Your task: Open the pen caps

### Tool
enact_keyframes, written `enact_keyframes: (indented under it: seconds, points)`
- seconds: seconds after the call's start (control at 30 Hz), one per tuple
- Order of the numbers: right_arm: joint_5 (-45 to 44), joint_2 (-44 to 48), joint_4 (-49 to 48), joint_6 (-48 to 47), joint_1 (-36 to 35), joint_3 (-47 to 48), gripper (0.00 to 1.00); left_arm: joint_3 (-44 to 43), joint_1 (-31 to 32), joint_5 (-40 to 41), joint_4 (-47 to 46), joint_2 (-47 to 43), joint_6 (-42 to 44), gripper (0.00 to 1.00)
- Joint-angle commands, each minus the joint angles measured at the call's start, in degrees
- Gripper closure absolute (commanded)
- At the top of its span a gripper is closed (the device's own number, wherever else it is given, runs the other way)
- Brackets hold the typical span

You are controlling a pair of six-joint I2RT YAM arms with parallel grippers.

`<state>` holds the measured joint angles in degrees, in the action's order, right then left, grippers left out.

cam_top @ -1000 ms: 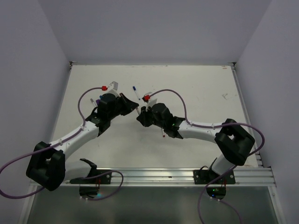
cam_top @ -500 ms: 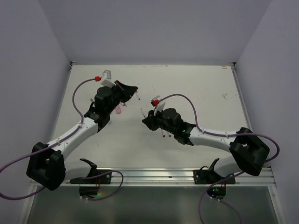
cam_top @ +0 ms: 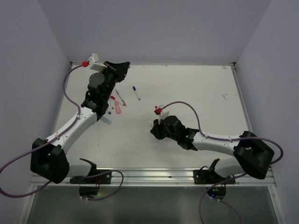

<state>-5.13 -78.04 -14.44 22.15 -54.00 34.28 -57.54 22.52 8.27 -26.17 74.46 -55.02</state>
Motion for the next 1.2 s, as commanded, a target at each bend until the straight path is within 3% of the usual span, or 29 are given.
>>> enact_keyframes:
  seconds: [0.0, 0.23, 0.63, 0.9, 1.17]
  points:
    - [-7.43, -0.09, 3.45, 4.82, 0.12, 2.45, 1.00, -2.40, 0.85, -7.56, 16.02, 5.42, 6.50, 1.00]
    - [-12.27, -4.84, 7.66, 8.61, 0.12, 5.18, 1.00, -5.13, 4.10, -14.68, 31.00, 16.50, 12.31, 1.00]
    - [-14.91, -12.57, 12.68, 10.37, 0.12, 10.10, 0.91, -5.39, 7.80, -15.30, 31.36, 23.45, 11.70, 1.00]
    - [-17.37, -16.97, 12.24, 10.72, 0.21, 11.68, 0.91, -5.65, 8.33, -15.13, 31.10, 25.82, 11.26, 1.00]
    - [-19.39, -15.92, 13.56, 10.89, 0.21, 12.04, 0.72, -6.45, 8.94, -15.04, 30.66, 29.07, 10.64, 1.00]
